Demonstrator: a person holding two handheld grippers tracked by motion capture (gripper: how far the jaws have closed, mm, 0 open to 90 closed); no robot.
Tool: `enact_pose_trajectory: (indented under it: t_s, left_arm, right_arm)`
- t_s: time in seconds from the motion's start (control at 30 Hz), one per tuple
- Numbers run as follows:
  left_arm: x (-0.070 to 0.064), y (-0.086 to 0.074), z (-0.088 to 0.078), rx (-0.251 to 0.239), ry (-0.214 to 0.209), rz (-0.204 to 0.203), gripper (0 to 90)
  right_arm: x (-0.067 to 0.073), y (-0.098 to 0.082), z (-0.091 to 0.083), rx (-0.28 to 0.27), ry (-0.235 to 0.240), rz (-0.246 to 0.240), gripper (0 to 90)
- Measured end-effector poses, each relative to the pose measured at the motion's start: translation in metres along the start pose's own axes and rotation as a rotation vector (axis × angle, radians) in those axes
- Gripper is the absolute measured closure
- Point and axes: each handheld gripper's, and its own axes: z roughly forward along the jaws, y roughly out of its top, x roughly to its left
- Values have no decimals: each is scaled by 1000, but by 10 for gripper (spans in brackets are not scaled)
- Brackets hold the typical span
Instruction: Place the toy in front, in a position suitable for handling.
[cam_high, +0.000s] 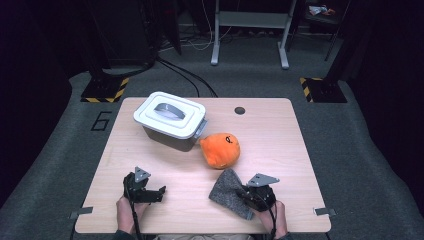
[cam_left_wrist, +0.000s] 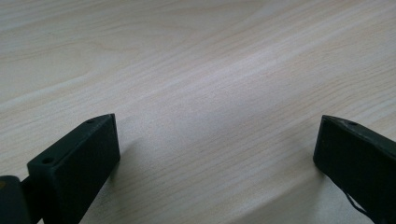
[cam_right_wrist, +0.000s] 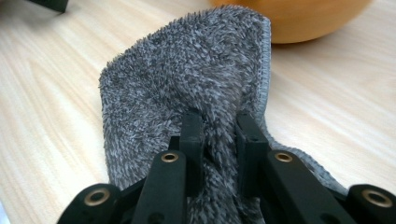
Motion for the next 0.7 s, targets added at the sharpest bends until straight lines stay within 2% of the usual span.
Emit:
enact_pose_trajectory:
  t_s: [0.07,0.1,0.43,0.5,0.53,0.7]
  left_arm:
    - [0,0,0,1,0,-1,2]
    - [0,0,0,1,0,-1,2]
    - [0,0,0,0,0,-1,2]
    - [0,0,0,1,0,0,2]
    - [0,0,0,-1,0,1,2]
    - [0,0,0,0,0,0,2]
  right_arm:
    - [-2,0,-2,-6,-5,-5,762]
    - [-8,0,-8,-14,-28,10,762]
    - [-39,-3,-33,-42,-135,70,760]
    - [-42,-3,-36,-47,-145,80,760]
    - [-50,-4,-41,-50,-176,99,759]
    - [-71,-8,-52,-68,-253,156,758]
